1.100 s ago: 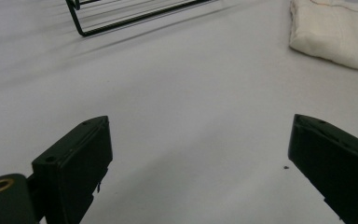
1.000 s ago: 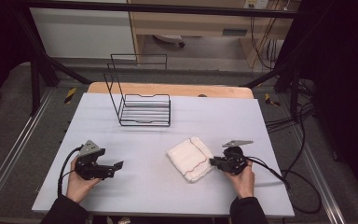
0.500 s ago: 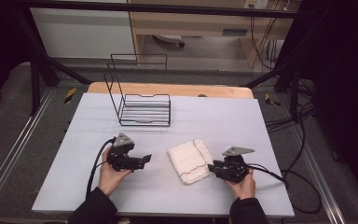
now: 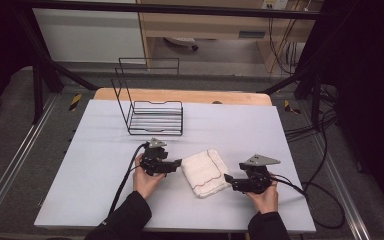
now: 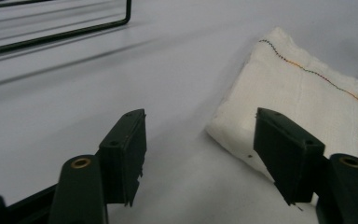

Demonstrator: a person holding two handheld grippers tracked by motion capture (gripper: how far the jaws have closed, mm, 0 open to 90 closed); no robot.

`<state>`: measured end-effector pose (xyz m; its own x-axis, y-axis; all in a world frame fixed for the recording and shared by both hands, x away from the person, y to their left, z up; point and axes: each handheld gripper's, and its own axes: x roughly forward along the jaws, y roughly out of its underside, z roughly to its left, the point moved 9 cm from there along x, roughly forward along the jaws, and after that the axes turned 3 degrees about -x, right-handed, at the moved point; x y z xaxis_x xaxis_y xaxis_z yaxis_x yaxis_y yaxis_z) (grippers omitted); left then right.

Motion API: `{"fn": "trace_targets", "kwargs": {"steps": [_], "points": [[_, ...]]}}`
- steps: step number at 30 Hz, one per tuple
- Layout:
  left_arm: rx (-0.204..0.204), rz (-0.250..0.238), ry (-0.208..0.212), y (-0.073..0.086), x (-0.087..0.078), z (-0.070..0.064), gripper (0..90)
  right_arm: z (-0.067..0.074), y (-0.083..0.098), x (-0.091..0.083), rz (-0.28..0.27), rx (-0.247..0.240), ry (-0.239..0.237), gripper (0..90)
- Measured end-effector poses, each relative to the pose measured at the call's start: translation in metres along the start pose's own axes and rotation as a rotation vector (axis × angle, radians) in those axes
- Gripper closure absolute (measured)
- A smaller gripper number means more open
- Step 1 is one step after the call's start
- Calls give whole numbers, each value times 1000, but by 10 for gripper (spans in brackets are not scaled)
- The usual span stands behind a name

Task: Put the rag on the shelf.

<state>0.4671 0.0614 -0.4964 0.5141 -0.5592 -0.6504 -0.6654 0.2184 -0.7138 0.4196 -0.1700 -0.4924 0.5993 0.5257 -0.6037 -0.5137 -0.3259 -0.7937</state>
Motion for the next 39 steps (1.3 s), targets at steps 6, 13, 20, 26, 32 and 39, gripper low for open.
{"fn": "trace_targets", "kwargs": {"steps": [6, 13, 20, 26, 32, 39], "points": [[-34, 9, 10, 1, 13, -7, 460, -2, -2, 1, -6, -4, 1, 159], [-56, 19, 19, 4, 21, -13, 599, -3, -3, 3, -2, 2, -1, 96], [-78, 31, 19, 6, 25, -18, 712, -4, -12, 9, -25, 11, -17, 97], [-67, 31, 10, 5, 25, -20, 801, -7, -25, 22, -24, 7, -14, 116], [-14, 21, 4, 6, 26, -21, 807, -12, -44, 43, -18, 12, -28, 265], [24, 6, -15, 6, 28, -23, 805, -21, -49, 81, 50, 20, -17, 406]]}}
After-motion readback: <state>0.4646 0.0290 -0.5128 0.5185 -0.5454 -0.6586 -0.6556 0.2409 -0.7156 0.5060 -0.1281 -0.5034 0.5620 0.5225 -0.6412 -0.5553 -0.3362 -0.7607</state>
